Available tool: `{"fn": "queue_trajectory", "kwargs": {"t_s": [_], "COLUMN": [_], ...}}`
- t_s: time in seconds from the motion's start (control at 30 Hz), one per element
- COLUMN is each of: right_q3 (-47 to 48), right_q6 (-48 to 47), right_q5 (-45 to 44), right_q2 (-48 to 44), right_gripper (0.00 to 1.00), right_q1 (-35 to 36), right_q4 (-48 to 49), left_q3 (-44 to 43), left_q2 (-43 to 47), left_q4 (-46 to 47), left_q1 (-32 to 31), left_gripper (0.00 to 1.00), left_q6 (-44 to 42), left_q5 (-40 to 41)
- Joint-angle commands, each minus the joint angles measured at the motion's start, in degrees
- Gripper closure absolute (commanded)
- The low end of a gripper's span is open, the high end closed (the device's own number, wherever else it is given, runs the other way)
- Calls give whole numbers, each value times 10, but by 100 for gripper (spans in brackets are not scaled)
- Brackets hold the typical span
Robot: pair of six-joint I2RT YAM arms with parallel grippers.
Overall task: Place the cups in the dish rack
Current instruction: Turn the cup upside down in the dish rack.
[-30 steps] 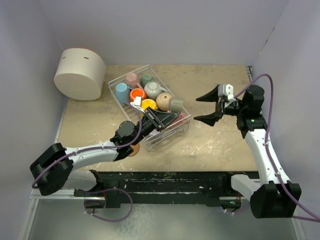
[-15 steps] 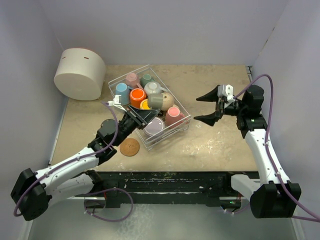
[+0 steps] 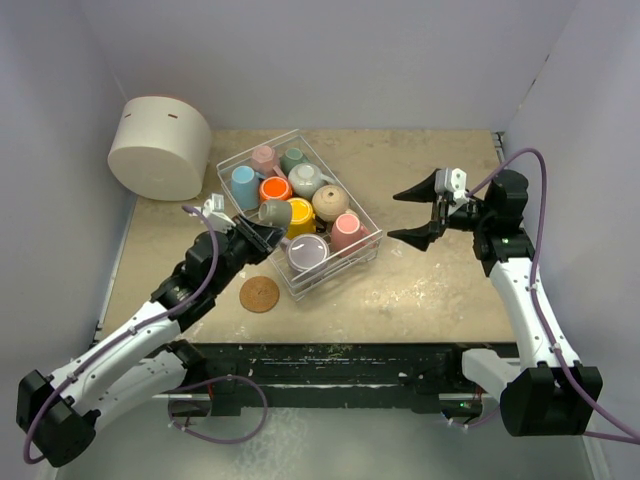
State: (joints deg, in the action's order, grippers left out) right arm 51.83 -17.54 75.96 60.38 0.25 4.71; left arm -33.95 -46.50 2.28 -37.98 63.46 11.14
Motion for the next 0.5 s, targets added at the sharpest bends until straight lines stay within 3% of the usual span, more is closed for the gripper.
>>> {"fn": "queue_trajectory", "kwargs": {"t_s": [0.0, 0.47], "right_q3": [13, 12], "right_q6": [1, 3], "right_q5": [-3, -5], "right_q2": [0, -1], "right_gripper": [19, 19], "right_q1": [-5, -8], "right_q4": [22, 22], "left_q3": [-57, -137], "left_q2": [-18, -128], "left_q4": [-30, -104], "left_q1": [18, 55], "left_gripper": [100, 100], "left_q6": [-50, -119], "left_q5": [22, 53]}}
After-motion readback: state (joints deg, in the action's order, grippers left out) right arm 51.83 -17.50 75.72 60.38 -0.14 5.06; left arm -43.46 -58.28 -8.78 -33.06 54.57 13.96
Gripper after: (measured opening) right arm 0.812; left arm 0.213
